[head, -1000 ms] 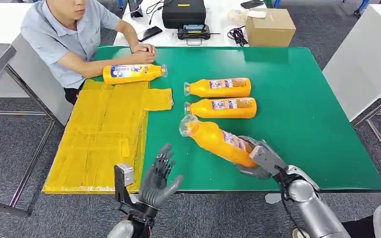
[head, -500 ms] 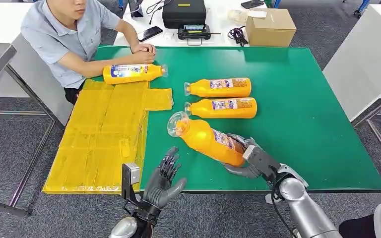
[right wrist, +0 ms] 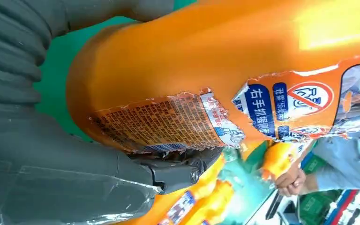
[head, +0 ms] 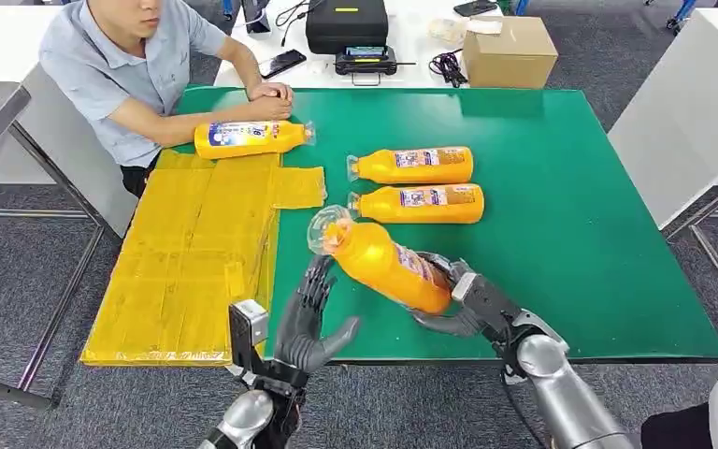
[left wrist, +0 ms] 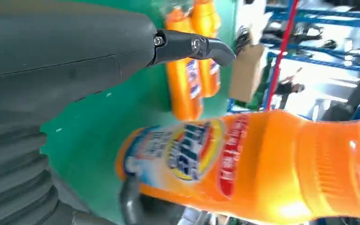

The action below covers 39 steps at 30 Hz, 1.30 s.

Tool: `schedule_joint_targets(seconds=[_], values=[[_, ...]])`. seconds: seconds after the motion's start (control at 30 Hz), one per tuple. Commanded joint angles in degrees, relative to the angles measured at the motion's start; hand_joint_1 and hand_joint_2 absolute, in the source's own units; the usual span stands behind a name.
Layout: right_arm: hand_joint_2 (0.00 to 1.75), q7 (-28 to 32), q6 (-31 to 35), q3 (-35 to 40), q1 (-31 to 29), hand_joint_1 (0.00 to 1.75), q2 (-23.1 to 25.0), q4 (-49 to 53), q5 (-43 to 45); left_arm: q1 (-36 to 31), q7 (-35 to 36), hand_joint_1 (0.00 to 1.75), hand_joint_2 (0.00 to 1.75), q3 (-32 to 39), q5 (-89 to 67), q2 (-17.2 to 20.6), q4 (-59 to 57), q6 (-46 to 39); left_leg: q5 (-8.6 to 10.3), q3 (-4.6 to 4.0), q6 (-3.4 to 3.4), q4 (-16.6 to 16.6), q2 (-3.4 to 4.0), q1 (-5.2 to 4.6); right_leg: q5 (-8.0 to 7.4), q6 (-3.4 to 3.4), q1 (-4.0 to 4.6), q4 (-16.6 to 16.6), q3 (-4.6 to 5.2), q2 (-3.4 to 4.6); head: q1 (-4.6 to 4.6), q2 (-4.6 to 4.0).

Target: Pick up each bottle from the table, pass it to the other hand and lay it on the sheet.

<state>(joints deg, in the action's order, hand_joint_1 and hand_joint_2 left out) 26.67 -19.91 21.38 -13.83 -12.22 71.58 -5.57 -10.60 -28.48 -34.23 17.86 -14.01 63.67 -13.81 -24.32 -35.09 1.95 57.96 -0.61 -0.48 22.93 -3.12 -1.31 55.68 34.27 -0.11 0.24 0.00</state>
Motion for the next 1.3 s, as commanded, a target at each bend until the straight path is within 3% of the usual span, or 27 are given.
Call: schedule_joint_targets(seconds=[0.03,0.8,1.27,1.3], values=[[1.75,-1.40,-1.46,4.56,-5.72,1.75,0.56,-6.82,1.10,-5.76,-7.59,0.00,1.75,-1.07,-9.54,-1.61,-6.09,-11.66,-0.10,0.17,-0.12,0.02,0.15,0.08,0.04,0.14,0.09,-0.01,-0.15,0.11,-0.02,0.00],[1.75,-4.08,-3.39,14.02,-13.45,1.75,1.70,-11.42,5.43,-11.02,-6.01,0.00,1.75,-1.73,-5.33,-4.62,-12.64,-7.98,-0.02,0.08,-0.05,0.00,0.14,0.03,-0.03,0.07,0.03,-0.02,-0.06,0.12,-0.02,0.00],[1.75,-4.52,-2.33,17.15,-14.20,1.75,1.98,-10.58,4.79,-12.16,-5.29,0.00,1.75,0.08,-1.81,-4.67,-12.54,-7.37,-0.08,0.17,-0.10,0.04,0.16,0.07,0.02,0.12,0.08,0.00,-0.16,0.13,-0.02,0.00],[1.75,-4.75,-2.36,17.09,-14.19,1.75,2.01,-10.83,5.22,-12.13,-5.61,0.19,1.75,0.02,-1.65,-4.53,-12.29,-6.97,-0.03,0.09,-0.07,0.02,0.12,0.05,-0.01,0.08,0.06,0.00,-0.08,0.09,-0.02,0.00]])
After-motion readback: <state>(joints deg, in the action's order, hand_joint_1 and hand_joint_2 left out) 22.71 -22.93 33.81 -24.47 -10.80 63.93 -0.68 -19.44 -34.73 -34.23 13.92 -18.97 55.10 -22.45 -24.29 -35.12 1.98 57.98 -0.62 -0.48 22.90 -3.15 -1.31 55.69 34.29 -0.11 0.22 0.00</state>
